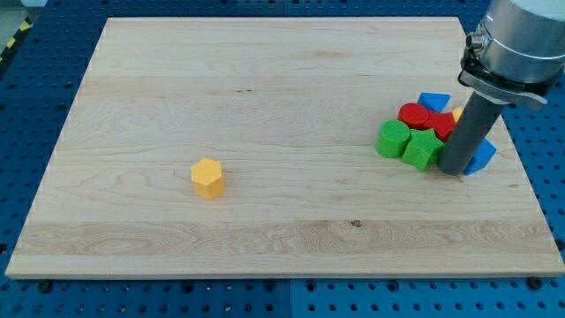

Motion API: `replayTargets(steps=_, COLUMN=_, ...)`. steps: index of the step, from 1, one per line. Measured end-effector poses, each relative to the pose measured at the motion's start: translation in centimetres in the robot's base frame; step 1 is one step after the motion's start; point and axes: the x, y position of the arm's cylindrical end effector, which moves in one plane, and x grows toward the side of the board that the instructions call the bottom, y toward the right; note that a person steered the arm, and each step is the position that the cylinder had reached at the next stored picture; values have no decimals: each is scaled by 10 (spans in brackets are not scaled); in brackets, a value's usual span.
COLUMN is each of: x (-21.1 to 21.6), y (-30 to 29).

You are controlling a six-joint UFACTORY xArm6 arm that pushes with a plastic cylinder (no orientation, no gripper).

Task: Move blue cube closer to the yellow heart

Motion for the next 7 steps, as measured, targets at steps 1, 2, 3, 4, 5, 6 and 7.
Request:
replayTargets(steps=1, x=5, y=12)
replayTargets(steps=2, x=12, y=19)
replayTargets(steps=3, x=13, y=19)
replayTargets(steps=4, x=40, y=45)
replayTargets(steps=5, x=41, y=77)
replayTargets(steps=6, x=20, y=83)
replayTargets(steps=7, x=18, y=72)
